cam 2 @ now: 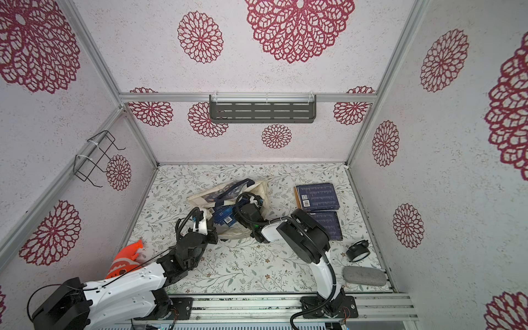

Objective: Take out the books from the canvas bag
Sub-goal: Pick up the book from the canvas bag.

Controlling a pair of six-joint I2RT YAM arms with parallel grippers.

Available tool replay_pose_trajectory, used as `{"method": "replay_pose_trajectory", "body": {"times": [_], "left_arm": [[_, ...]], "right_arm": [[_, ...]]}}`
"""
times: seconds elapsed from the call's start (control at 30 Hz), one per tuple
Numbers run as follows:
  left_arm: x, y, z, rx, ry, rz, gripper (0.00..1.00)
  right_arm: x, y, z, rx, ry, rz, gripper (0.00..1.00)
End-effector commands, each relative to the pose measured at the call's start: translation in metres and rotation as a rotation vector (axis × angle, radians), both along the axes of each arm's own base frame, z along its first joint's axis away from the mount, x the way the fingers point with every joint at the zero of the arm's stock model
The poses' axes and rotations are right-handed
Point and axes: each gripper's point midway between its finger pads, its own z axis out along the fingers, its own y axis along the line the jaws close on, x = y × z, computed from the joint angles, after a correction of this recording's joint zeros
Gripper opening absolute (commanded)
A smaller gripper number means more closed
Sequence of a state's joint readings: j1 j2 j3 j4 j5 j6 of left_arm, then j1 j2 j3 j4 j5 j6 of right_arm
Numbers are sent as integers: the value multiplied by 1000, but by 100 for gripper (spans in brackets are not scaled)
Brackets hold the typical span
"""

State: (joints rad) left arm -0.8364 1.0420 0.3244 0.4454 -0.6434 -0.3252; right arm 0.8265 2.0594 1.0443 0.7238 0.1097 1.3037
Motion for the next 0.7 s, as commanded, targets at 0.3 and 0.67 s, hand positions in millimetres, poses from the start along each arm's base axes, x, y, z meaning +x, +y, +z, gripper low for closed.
{"method": "replay_pose_trajectory", "body": {"times": [0.3,0.67], "left_arm": [[-1,-12,15,-37,-40,-30,0],[0,-11,14,-31,-38,-25,0]], "right_arm": [[16,-11,28,-25,-83,-24,2],[-21,-42,73,34,-90,-54,0]]}}
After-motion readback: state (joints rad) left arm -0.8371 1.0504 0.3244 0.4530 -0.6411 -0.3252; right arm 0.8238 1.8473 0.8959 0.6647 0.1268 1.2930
